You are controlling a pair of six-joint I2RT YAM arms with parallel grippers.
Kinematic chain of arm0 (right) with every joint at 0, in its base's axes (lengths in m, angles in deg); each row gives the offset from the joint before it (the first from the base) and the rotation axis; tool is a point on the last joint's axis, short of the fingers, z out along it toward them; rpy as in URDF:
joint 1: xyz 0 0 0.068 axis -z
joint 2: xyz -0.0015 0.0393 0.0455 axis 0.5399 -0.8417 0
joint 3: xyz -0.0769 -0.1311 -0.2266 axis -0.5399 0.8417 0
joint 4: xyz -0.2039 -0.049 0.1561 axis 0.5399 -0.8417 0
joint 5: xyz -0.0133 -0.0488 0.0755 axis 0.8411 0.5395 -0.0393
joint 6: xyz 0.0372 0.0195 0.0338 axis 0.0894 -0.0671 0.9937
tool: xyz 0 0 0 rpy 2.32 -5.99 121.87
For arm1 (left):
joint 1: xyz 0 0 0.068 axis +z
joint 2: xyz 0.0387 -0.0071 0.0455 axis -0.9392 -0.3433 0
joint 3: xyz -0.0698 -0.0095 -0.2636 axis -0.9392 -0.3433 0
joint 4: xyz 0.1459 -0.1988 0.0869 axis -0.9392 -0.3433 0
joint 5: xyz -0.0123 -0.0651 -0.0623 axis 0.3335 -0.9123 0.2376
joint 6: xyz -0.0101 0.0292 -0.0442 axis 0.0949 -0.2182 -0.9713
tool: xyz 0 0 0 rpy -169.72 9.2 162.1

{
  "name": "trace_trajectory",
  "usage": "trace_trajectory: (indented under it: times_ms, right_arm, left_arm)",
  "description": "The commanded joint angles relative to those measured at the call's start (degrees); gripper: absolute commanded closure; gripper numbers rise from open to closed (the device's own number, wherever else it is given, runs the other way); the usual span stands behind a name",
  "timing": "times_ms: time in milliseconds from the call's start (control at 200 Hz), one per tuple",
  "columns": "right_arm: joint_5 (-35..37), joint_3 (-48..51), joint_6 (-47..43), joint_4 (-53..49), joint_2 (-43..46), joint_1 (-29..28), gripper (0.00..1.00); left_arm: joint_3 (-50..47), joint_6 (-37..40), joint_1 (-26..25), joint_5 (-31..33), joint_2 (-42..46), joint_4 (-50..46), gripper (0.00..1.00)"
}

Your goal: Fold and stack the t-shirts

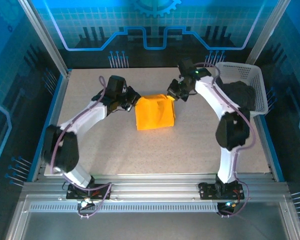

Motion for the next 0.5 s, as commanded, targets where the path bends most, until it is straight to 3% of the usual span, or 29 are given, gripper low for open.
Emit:
trace_trajectory:
  times_ms: [0,90,160,230,290,380,495]
  right_arm:
    - [-2.1,-9.5,-3.8,-1.4,-11.4,1.2,0.83]
    - [-2.4,-23.5,-7.5,-6.8,-22.7,2.1,0.66]
    - [-2.7,-30.8,-9.4,-10.3,-27.1,2.7,0.58]
    - [-1.8,-31.7,-10.5,-11.8,-26.5,3.0,0.51]
    - [-0.3,-27.5,-11.4,-10.7,-22.2,3.2,0.49]
    - [1.9,-13.2,-11.5,-5.3,-10.6,3.2,0.47]
    - [2.2,8.1,-9.1,5.7,5.7,3.1,0.44]
  left_arm:
    - [7.2,2.6,2.9,-1.6,-10.3,2.4,1.0]
    - [13.4,2.8,4.3,-0.6,-17.3,1.0,1.0]
    - [17.7,3.5,4.8,-0.5,-21.2,-1.3,0.77]
    - [20.7,5.1,4.7,1.0,-21.5,-4.6,0.58]
    - [19.5,4.4,4.3,1.2,-19.3,-4.6,0.54]
    - [13.5,2.1,2.2,2.8,-12.7,-4.9,0.54]
    - [0.6,-8.7,-3.4,3.9,-3.4,-1.5,0.54]
